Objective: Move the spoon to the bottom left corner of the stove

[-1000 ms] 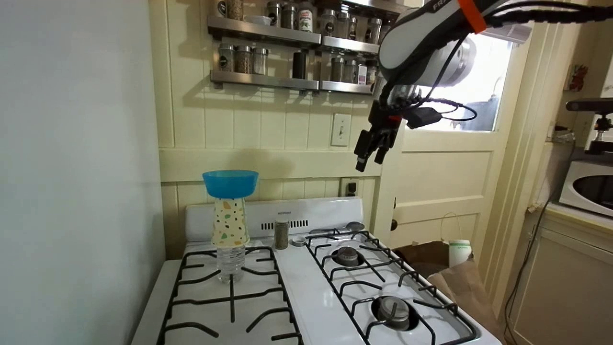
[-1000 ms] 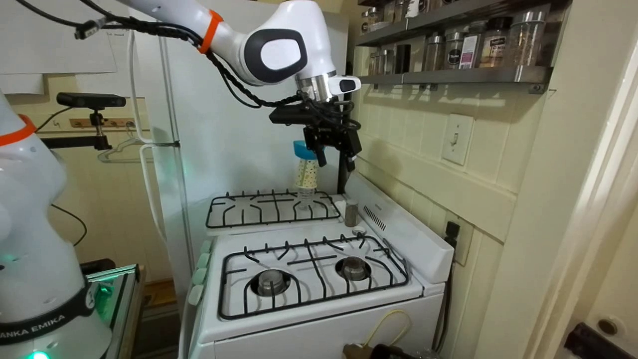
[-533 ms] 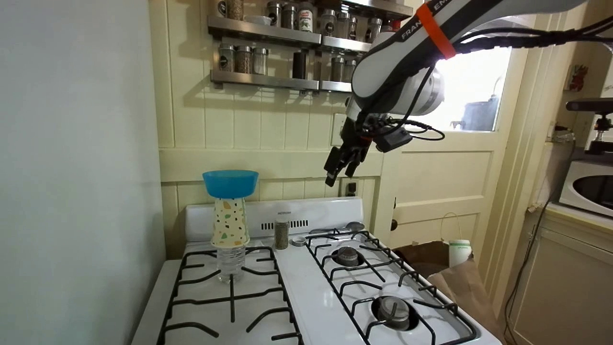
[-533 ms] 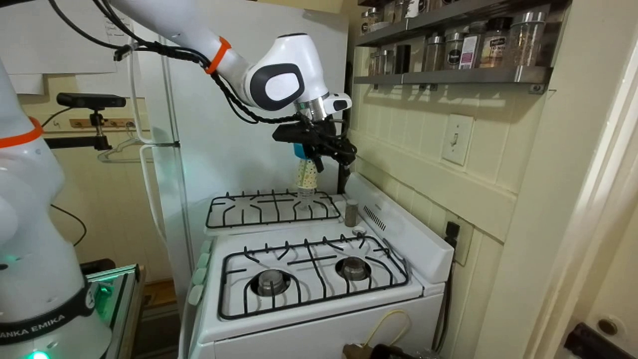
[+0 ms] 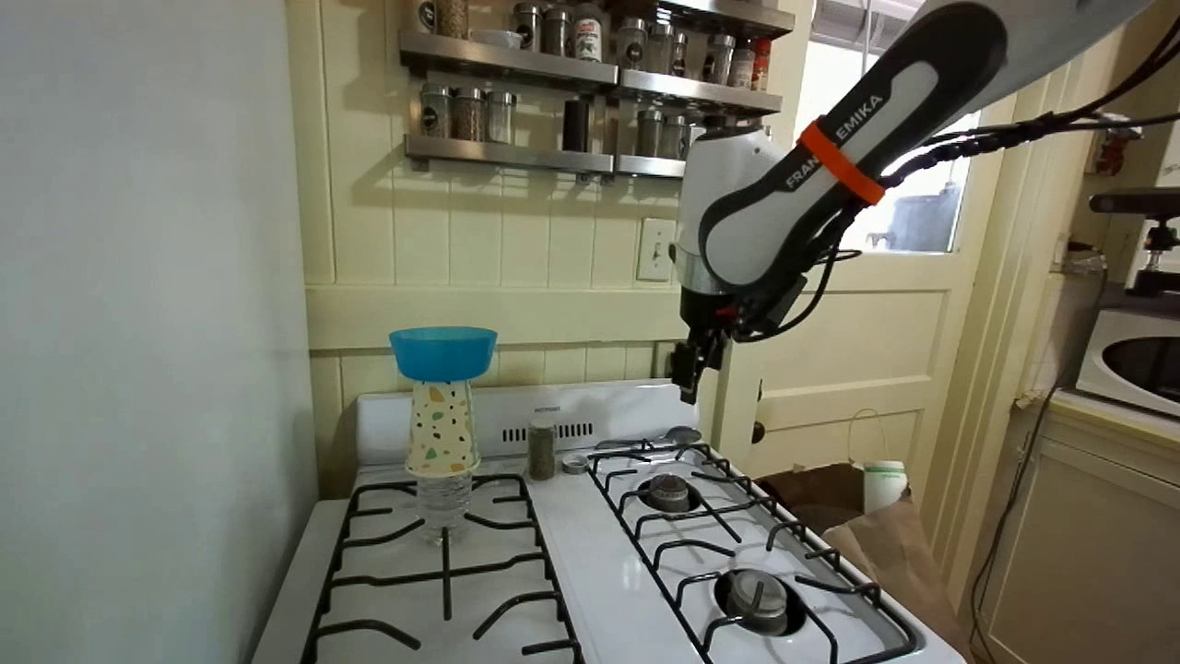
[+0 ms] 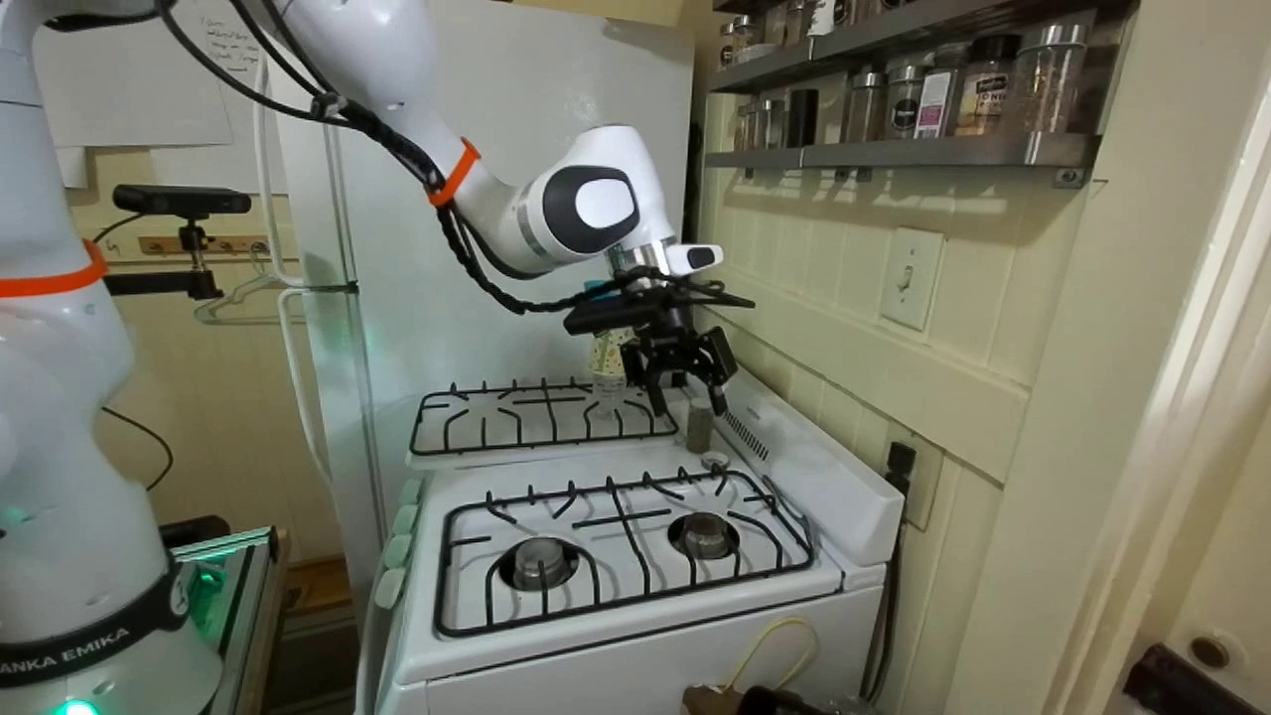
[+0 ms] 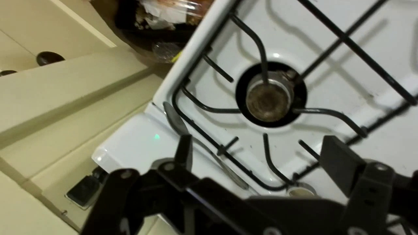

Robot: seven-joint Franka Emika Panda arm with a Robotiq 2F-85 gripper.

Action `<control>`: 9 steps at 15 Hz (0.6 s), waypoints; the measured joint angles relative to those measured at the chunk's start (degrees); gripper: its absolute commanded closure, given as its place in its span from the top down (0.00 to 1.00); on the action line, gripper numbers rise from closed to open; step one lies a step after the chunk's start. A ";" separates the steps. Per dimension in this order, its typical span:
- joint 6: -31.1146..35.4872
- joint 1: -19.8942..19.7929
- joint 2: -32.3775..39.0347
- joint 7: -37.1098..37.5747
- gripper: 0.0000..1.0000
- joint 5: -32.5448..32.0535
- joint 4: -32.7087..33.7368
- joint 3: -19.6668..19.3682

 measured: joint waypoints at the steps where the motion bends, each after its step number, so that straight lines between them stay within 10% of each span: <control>1: -0.79 -0.15 1.65 1.37 1.00 -4.19 1.16 -0.44; 9: -4.83 0.10 8.77 5.52 1.00 -11.29 7.16 -1.42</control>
